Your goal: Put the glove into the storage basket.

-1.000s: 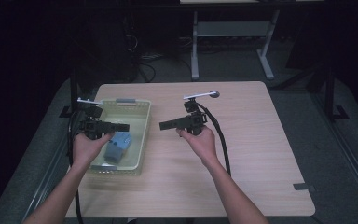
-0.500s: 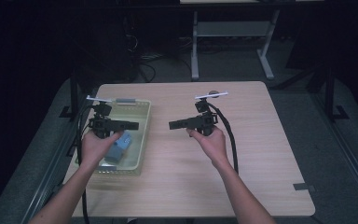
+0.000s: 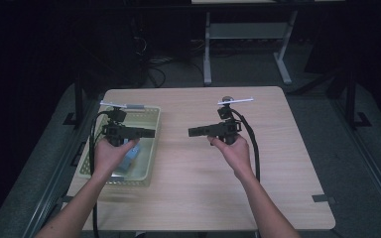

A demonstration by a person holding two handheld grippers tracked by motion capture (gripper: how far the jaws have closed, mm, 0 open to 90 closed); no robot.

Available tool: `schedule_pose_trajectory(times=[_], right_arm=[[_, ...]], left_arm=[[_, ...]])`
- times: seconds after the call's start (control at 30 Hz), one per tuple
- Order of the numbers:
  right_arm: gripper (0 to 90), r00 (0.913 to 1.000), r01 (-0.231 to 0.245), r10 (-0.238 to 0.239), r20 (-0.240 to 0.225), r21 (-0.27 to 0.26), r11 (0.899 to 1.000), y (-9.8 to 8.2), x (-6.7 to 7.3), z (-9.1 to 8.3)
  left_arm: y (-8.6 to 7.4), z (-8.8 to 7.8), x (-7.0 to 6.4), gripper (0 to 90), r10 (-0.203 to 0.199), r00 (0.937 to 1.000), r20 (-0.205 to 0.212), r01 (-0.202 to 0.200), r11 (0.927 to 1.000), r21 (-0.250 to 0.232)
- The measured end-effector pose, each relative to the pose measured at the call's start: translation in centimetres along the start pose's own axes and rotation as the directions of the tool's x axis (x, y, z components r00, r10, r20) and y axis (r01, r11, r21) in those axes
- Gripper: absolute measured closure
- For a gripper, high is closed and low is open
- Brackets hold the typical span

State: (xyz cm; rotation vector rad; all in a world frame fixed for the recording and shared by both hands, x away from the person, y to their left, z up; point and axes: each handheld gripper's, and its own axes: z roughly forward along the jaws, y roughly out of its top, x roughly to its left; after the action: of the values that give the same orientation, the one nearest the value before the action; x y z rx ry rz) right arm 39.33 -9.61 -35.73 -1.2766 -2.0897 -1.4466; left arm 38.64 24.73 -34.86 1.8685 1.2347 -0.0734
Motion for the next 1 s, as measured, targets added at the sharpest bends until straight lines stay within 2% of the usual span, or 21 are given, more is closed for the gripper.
schedule_pose_trajectory(times=[0.2, 0.27, 0.8, 1.0], right_arm=[[35.6, 1.0, -0.003, 0.003, 0.007, -0.01, 1.0, -0.4, -0.6, -0.8], [35.4, 0.9999, -0.006, 0.006, 0.011, -0.019, 1.0, -0.5, -0.7, -1.1], [32.8, 0.9992, -0.028, 0.028, 0.029, -0.03, 0.999, -1.4, -1.7, -2.9], [32.2, 0.9987, -0.032, 0.033, 0.038, -0.029, 0.999, -1.8, -2.1, -3.5]], left_arm=[[0.0, 0.4, -0.6, 27.5, -0.003, 1.0, 0.009, 0.003, 1.0, -0.008], [0.0, 0.5, -0.8, 27.1, 0.01, 0.9998, 0.019, -0.01, 0.9999, -0.006], [0.1, 1.8, -2.7, 24.6, 0.039, 0.998, 0.049, -0.038, 0.9992, -0.006], [0.0, 2.2, -3.3, 24.2, 0.047, 0.9977, 0.048, -0.047, 0.9989, -0.009]])
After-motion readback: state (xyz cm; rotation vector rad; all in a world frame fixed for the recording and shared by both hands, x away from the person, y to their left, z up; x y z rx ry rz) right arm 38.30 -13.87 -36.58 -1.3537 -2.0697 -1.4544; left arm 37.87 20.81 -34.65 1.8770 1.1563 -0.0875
